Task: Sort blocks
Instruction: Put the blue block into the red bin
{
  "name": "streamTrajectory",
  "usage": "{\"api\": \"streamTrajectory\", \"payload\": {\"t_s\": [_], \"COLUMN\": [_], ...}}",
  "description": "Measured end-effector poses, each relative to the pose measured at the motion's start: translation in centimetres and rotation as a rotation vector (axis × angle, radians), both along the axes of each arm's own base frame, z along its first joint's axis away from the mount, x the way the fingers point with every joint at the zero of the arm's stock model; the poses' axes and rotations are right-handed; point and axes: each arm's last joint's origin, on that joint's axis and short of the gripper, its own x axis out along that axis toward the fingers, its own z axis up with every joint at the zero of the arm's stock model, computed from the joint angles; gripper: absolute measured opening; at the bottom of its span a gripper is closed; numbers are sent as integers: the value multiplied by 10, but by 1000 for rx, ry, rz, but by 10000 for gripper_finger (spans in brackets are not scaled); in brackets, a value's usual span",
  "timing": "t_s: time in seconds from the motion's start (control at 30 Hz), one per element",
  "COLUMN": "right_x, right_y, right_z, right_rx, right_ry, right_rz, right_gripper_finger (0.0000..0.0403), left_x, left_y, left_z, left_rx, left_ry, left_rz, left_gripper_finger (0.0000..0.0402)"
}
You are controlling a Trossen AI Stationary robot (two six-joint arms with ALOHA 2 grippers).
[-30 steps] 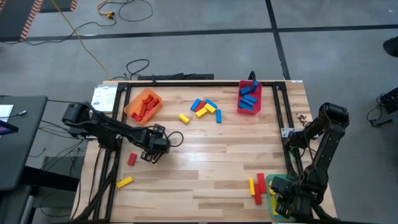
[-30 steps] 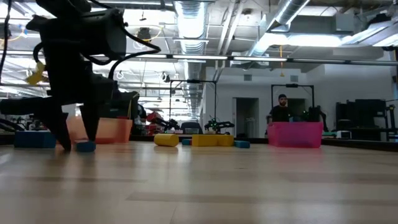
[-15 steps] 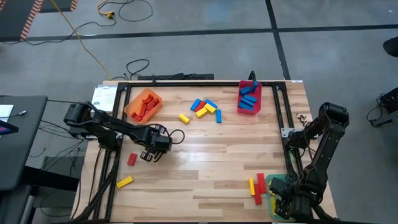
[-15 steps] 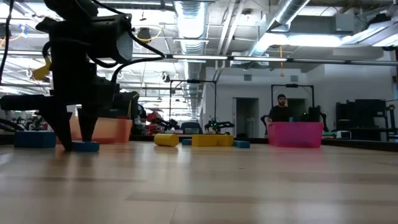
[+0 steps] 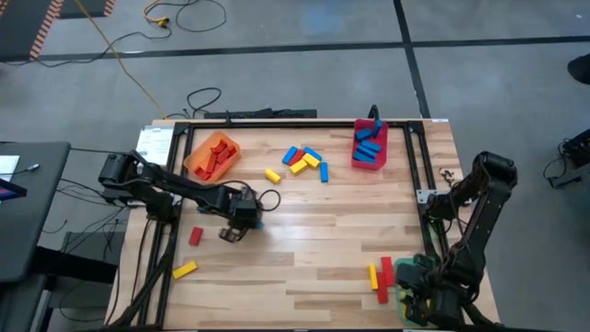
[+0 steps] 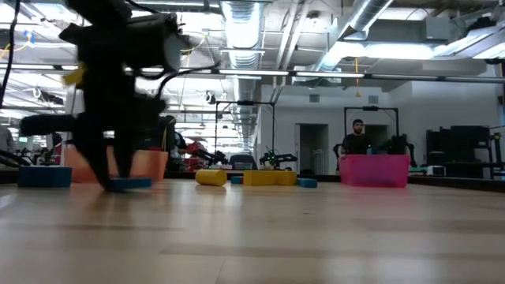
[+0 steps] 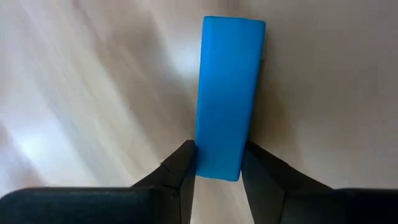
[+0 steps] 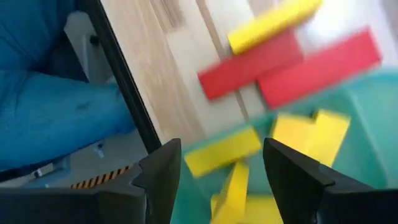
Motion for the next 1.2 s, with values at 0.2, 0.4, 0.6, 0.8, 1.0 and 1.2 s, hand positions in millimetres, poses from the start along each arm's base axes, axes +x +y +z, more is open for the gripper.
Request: {"api": "streamTrajectory", "payload": {"t_s": [0.2, 0.4, 0.6, 0.8, 1.0, 1.2], "right_x": [26, 62, 101, 138, 169, 192], "right_y": [-12, -31, -48, -69, -98, -115], "right_z": [8, 13, 24, 31, 44, 40], "right_rx": [-125, -329, -630, -819, -823, -807], "right_ry": [-150, -327, -550, -687, -817, -894], "right_rz": [75, 230, 431, 572, 628, 697], "right_gripper_finger": [239, 239, 239, 239, 239, 239], "left_x": [26, 50, 67, 75, 77, 77], "left_y": [-8, -16, -20, -12, -9, -10], "left_z": [21, 46, 63, 76, 79, 81], "left_rx": [-106, -238, -438, -574, -611, -646], "left_ry": [-192, -406, -617, -750, -782, -784], "left_rz": [-36, -118, -235, -288, -316, -338], "left_gripper_finger": [96, 97, 97, 97, 98, 98]}}
